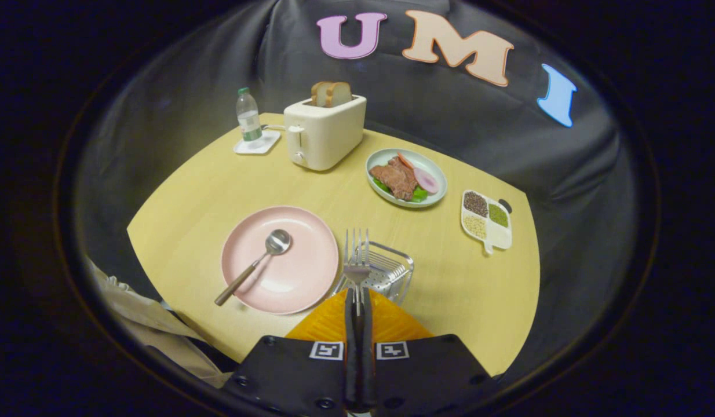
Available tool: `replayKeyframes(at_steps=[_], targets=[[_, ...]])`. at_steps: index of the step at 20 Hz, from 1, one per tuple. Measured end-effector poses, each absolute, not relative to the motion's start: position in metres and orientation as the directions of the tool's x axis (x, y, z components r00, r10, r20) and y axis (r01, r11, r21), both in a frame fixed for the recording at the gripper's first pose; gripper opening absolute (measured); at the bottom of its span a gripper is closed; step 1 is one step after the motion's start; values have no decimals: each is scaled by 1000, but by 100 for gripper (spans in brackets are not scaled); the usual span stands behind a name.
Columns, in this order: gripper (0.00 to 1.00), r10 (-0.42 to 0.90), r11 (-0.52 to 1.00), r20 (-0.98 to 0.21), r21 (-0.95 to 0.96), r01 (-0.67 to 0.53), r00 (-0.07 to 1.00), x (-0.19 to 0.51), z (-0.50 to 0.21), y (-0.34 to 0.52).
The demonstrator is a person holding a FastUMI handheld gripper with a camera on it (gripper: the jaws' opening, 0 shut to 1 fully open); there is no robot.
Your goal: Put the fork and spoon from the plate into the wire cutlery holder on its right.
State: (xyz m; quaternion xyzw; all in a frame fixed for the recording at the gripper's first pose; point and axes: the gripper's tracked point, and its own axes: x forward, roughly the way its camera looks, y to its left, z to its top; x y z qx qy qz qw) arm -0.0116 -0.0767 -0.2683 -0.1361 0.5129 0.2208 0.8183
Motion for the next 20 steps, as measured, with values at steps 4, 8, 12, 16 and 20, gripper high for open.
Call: replayKeyframes(at_steps=[4,8,12,16,20], targets=[[7,203,850,-928,9,-526,313,-13,-282,-93],[7,204,841,-947,39,-540,250,-15,-295,-95],[7,198,828,-963,65,-558,182,-18,-304,-95],[7,183,820,-974,77,-567,131,-18,-307,-97],[11,171,808,-977,66,-586,126,-17,-309,-94]])
